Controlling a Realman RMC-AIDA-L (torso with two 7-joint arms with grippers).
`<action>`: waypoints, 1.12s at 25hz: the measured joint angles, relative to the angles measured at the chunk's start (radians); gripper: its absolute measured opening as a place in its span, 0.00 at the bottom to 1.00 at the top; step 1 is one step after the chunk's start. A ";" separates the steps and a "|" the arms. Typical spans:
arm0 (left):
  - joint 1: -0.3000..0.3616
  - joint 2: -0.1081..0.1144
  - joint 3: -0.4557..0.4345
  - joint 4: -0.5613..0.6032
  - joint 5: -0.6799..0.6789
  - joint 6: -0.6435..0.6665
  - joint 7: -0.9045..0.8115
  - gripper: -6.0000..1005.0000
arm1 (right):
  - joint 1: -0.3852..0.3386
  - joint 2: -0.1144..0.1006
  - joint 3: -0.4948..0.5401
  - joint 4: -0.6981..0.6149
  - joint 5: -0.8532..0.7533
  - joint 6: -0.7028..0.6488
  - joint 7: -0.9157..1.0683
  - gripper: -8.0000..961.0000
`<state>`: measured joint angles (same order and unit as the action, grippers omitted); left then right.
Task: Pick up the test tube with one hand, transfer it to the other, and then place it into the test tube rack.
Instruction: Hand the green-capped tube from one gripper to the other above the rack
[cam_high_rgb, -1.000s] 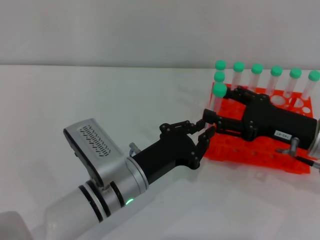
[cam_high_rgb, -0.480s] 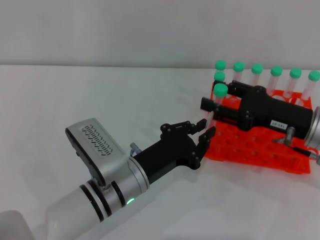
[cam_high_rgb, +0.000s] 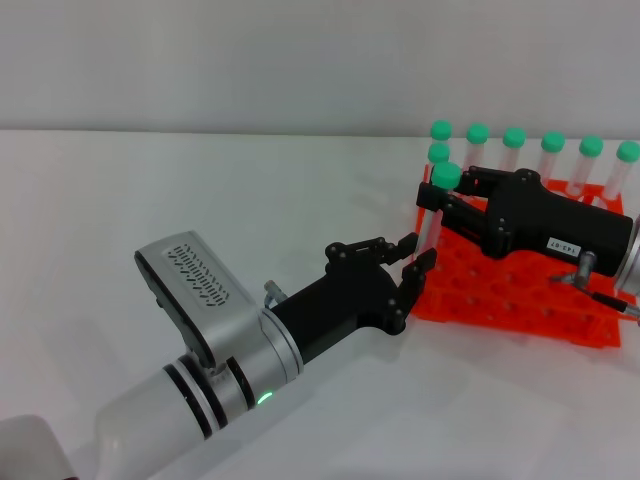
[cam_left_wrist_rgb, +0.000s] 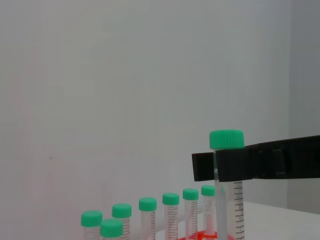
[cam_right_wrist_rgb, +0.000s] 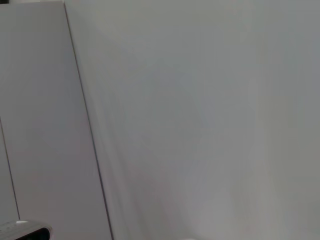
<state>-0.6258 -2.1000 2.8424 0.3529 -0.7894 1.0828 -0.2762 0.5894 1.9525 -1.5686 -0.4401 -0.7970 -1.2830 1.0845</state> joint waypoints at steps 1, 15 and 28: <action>0.001 0.000 0.000 0.000 0.001 -0.001 0.000 0.18 | -0.001 0.000 0.002 0.000 0.000 0.000 -0.001 0.40; 0.007 -0.001 0.001 -0.004 0.002 -0.039 0.025 0.18 | -0.002 -0.005 0.004 -0.004 -0.014 -0.009 -0.005 0.24; 0.154 -0.003 -0.084 0.043 -0.048 -0.040 0.165 0.44 | 0.005 0.029 0.138 -0.013 -0.011 0.034 -0.072 0.23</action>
<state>-0.4722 -2.1030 2.7579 0.3955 -0.8370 1.0432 -0.1110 0.5949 1.9816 -1.4306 -0.4529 -0.8085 -1.2486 1.0126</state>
